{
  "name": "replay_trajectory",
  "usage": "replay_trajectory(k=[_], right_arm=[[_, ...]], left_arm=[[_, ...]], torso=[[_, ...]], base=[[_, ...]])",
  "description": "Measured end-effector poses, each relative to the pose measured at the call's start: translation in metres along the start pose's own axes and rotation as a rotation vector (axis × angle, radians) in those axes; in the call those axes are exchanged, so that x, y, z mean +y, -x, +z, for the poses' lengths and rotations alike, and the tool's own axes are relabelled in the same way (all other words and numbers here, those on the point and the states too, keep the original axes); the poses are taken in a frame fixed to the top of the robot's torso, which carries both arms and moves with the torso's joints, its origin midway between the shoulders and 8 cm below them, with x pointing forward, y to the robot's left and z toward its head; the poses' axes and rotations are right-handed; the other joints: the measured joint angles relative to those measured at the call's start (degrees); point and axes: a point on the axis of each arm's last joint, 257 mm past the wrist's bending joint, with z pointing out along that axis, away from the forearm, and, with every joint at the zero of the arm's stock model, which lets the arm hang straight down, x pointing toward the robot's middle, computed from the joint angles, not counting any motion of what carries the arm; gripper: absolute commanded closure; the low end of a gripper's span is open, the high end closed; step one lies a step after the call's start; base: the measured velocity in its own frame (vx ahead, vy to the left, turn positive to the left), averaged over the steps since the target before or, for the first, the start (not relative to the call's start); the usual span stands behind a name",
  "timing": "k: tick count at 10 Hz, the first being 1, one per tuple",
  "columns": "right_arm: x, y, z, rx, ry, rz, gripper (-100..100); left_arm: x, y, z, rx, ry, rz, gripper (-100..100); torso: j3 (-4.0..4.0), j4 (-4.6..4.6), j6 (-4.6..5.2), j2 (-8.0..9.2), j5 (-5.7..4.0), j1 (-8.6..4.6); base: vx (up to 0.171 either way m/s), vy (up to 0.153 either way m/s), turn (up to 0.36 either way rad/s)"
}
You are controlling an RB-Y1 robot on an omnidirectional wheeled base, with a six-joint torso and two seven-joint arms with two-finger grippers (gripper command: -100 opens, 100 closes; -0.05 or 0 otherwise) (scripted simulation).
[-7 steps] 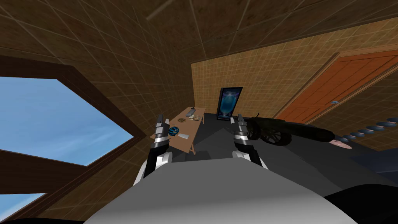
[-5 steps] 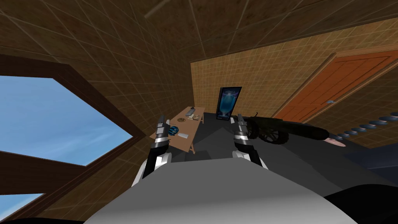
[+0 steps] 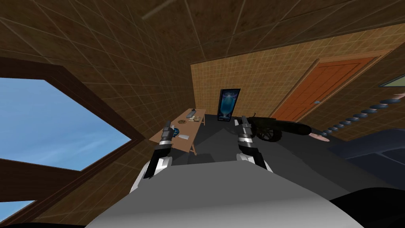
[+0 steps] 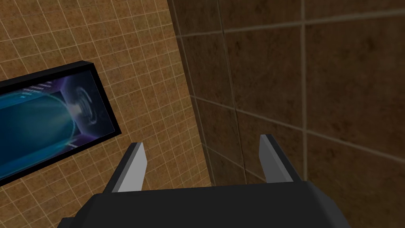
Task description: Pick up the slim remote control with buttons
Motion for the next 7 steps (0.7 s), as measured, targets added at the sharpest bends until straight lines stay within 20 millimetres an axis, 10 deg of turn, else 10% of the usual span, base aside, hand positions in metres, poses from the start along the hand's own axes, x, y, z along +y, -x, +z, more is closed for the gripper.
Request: replay_trajectory(k=[7], right_arm=[[0.0, 0.0, 0.0, 0.0, 0.0, 0.0, 0]], left_arm=[[0.112, 0.016, -0.014, 0.043, 0.29, 0.0, -100]], torso=[[-0.03, -0.01, -0.02, -0.06, 0.0, 0.02]], base=[[-0.038, -0.056, -0.129]])
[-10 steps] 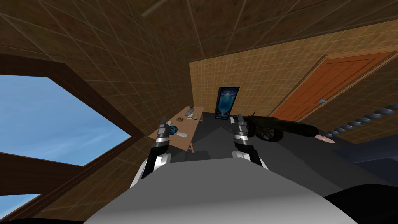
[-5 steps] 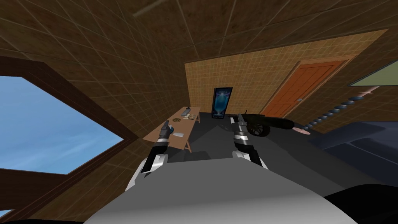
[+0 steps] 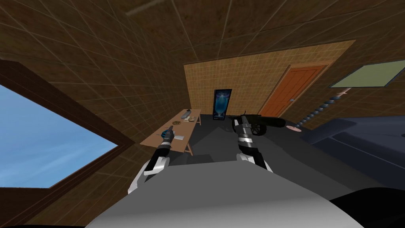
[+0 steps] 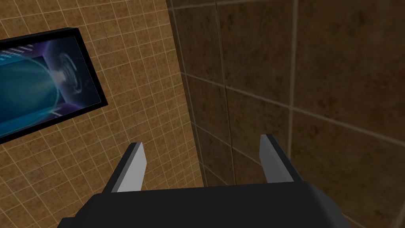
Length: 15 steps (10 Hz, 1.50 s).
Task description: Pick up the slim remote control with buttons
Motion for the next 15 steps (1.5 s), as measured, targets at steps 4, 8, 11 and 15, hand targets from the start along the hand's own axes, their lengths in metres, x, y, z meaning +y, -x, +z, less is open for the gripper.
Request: replay_trajectory(k=[4, 8, 11, 15], right_arm=[[0.0, 0.0, 0.0, 0.0, 0.0, 0.0, 0], [0.0, 0.0, 0.0, 0.0, 0.0, 0.0, 0], [0.0, 0.0, 0.0, 0.0, 0.0, 0.0, 0], [0.0, 0.0, 0.0, 0.0, 0.0, 0.0, 0]], left_arm=[[0.061, 0.019, 0.003, -0.001, 0.151, 0.0, -100], [0.124, 0.048, -0.009, -0.02, 0.319, -0.001, -100], [0.16, 0.074, -0.011, -0.042, 0.434, -0.003, -100], [0.209, 0.105, -0.03, -0.074, 0.581, -0.009, -100]], torso=[[-0.02, -0.01, -0.02, -0.04, 0.01, 0.05], [-0.02, -0.01, -0.02, -0.04, 0.01, 0.07], [-0.03, -0.01, 0.03, -0.06, 0.02, 0.1], [-0.04, -0.01, -0.04, -0.07, 0.03, 0.17]], base=[[-0.024, -0.039, -0.148], [-0.016, -0.031, -0.142], [-0.011, -0.016, -0.166], [-0.006, -0.005, -0.146]])
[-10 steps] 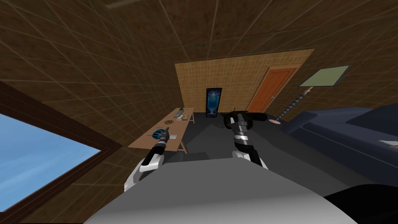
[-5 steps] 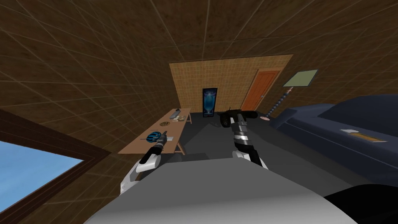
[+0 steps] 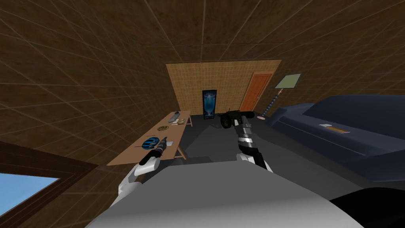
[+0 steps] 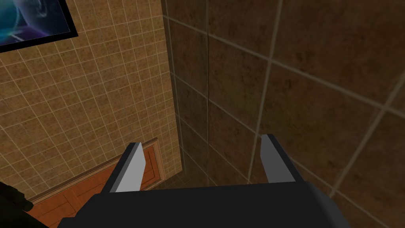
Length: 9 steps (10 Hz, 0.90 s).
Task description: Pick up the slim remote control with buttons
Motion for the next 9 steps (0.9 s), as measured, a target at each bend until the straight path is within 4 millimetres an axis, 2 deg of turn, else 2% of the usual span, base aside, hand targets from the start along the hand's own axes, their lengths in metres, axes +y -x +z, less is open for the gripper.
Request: replay_trajectory(k=[2, 3, 5, 7, 9], right_arm=[[0.0, 0.0, 0.0, 0.0, 0.0, 0.0, 0], [0.0, 0.0, 0.0, 0.0, 0.0, 0.0, 0], [0.0, 0.0, 0.0, 0.0, 0.0, 0.0, 0], [0.0, 0.0, 0.0, 0.0, 0.0, 0.0, 0], [0.0, 0.0, 0.0, 0.0, 0.0, 0.0, 0]], left_arm=[[0.025, 0.016, 0.007, -0.022, 0.075, -0.011, -100], [0.036, 0.03, 0.011, -0.037, 0.114, -0.018, -100], [0.057, 0.049, 0.012, -0.06, 0.192, -0.035, -100], [0.078, 0.057, 0.009, -0.072, 0.259, -0.045, -100], [0.094, 0.079, 0.008, -0.092, 0.319, -0.063, -100]], torso=[[0.0, 0.0, -0.01, 0.0, 0.0, 0.01], [0.0, 0.0, 0.04, -0.01, 0.0, 0.04], [0.0, 0.01, 0.04, 0.0, 0.01, 0.07], [0.0, 0.0, -0.03, 0.0, 0.01, 0.05], [0.0, 0.0, -0.01, -0.01, 0.02, 0.09]], base=[[-0.007, 0.005, -0.156], [-0.006, 0.012, -0.146], [-0.009, 0.019, -0.191], [-0.004, 0.011, -0.104], [-0.008, 0.03, -0.235]])
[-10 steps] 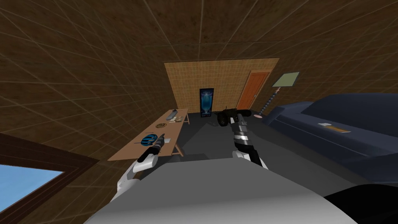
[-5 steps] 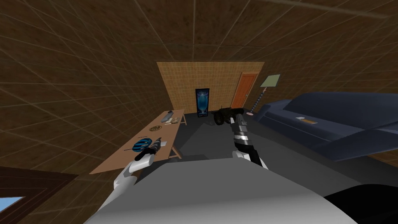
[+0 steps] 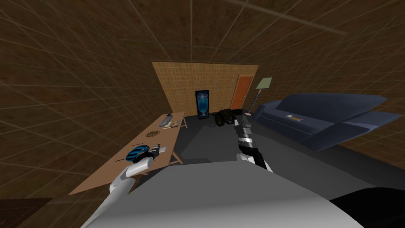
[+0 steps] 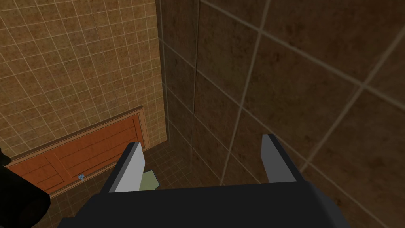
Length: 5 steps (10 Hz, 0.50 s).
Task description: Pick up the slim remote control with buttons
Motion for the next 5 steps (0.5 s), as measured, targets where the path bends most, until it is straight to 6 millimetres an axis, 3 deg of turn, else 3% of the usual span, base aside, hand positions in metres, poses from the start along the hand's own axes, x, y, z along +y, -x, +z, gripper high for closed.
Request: replay_trajectory(k=[5], right_arm=[[0.0, 0.0, 0.0, 0.0, 0.0, 0.0, 0]], left_arm=[[0.041, 0.042, 0.01, -0.048, 0.17, -0.066, -100]], torso=[[0.02, 0.01, 0.02, 0.03, 0.03, 0.14]], base=[[-0.014, 0.049, -0.162]])
